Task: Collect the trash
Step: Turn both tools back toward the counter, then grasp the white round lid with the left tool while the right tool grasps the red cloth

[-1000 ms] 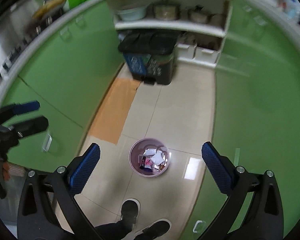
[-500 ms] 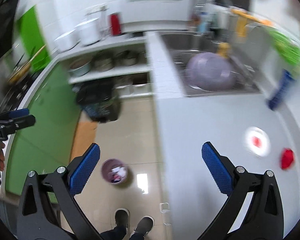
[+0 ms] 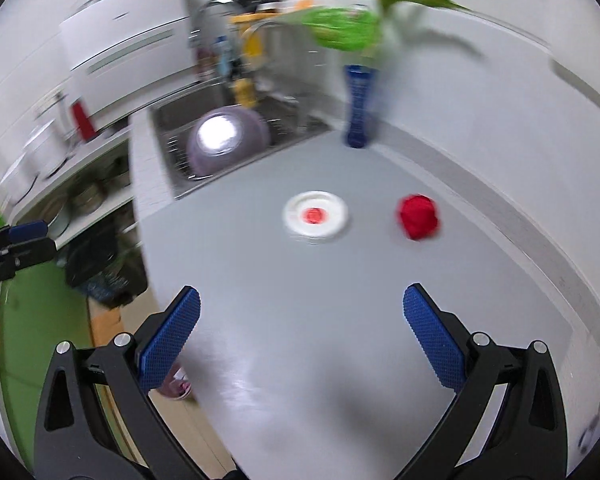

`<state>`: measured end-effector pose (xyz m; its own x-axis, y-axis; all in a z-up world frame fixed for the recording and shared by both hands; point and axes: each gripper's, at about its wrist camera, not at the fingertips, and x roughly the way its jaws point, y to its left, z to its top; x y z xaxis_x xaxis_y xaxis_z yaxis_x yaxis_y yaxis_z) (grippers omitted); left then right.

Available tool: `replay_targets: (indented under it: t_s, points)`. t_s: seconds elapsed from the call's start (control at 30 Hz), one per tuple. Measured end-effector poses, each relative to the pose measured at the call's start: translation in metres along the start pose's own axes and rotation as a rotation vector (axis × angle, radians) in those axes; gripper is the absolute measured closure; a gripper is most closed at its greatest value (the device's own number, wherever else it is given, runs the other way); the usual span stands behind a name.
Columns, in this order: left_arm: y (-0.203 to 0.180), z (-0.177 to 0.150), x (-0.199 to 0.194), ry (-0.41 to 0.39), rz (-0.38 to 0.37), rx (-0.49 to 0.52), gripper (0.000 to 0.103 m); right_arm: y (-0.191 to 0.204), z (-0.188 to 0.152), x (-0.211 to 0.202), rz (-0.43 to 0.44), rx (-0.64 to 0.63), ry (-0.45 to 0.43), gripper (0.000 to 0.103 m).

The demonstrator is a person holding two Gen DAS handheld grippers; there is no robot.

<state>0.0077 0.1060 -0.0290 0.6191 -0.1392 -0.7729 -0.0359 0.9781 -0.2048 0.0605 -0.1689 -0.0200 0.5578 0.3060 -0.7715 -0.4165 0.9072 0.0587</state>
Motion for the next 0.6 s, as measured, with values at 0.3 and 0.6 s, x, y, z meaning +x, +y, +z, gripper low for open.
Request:
replay_targets:
  t_s: [0.3, 0.6]
  points:
    - [-0.065, 0.04, 0.067, 0.068, -0.07, 0.142, 0.005, -0.051, 0.005, 0.002, -0.045, 0.072, 0.005, 0.003]
    - [-0.101, 0.079, 0.169, 0.176, -0.065, 0.19, 0.005, -0.099, 0.017, 0.03, -0.042, 0.093, 0.045, 0.003]
